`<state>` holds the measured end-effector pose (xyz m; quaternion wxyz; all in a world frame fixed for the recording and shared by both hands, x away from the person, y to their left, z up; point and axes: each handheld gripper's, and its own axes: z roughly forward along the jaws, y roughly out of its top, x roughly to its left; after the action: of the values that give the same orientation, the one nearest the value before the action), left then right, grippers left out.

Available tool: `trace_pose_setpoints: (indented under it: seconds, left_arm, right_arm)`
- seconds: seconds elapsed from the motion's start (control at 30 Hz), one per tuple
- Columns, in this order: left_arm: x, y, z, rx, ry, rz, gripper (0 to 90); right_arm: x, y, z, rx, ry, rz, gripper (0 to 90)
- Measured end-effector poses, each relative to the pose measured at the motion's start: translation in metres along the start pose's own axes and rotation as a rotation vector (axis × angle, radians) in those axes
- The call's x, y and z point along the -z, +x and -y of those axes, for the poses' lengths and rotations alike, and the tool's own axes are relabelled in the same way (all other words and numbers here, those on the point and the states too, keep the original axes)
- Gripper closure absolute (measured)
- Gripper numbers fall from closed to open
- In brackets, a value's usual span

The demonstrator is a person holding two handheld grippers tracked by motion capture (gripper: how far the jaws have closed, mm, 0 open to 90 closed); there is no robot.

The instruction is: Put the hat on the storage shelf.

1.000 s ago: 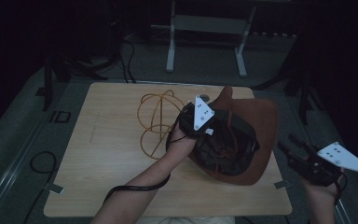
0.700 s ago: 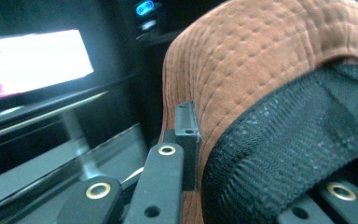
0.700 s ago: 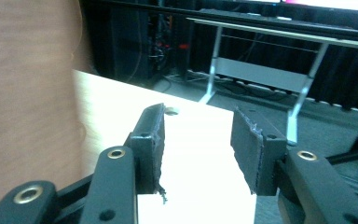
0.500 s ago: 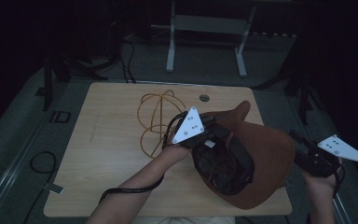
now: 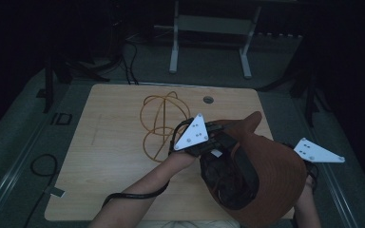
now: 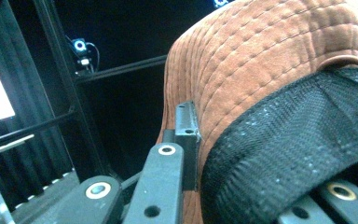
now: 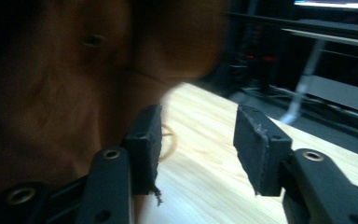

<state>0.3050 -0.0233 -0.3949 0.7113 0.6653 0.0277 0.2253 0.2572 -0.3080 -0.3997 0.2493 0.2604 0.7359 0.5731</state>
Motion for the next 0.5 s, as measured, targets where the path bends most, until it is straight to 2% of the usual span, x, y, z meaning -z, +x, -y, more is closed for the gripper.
trace_pose_setpoints:
  seconds: [0.03,0.07,0.1,0.13,0.2,0.37,0.4,0.43,0.47,0.5]
  left_arm:
    - [-0.001,-0.002,0.000,-0.004,0.002,-0.013,86.1]
    - [-0.002,-0.003,0.001,0.002,-0.003,-0.009,86.1]
    - [-0.002,-0.003,0.001,0.002,-0.003,-0.009,86.0]
    - [-0.004,-0.006,0.002,-0.007,-0.005,-0.022,86.1]
    - [-0.004,-0.007,0.002,-0.003,-0.012,-0.027,86.1]
    - [-0.006,-0.012,0.000,-0.002,-0.022,-0.074,86.0]
    - [-0.007,-0.013,0.000,0.000,-0.018,-0.071,85.9]
    - [-0.008,-0.014,-0.001,0.012,-0.014,-0.063,85.9]
    - [-0.009,-0.016,0.000,0.006,-0.010,-0.067,85.9]
    - [-0.010,-0.017,0.000,0.003,-0.002,-0.059,86.0]
  right_arm:
    - [-0.008,0.002,0.000,0.021,-0.011,-0.054,51.8]
    - [-0.011,0.002,0.000,0.034,-0.009,-0.062,50.2]
    - [-0.011,0.002,0.000,0.034,-0.009,-0.062,50.2]
    - [-0.018,0.008,-0.001,0.004,-0.043,-0.110,48.1]
    - [-0.021,0.009,-0.003,-0.012,-0.064,-0.133,46.6]
    - [-0.026,0.009,-0.006,-0.025,-0.110,-0.156,44.8]
    - [-0.027,0.006,-0.005,0.007,-0.112,-0.166,44.7]
    - [-0.029,0.008,-0.006,-0.032,-0.126,-0.173,43.6]
    - [-0.030,0.008,-0.007,-0.033,-0.129,-0.174,43.3]
    - [-0.031,0.005,-0.007,0.000,-0.131,-0.182,43.5]
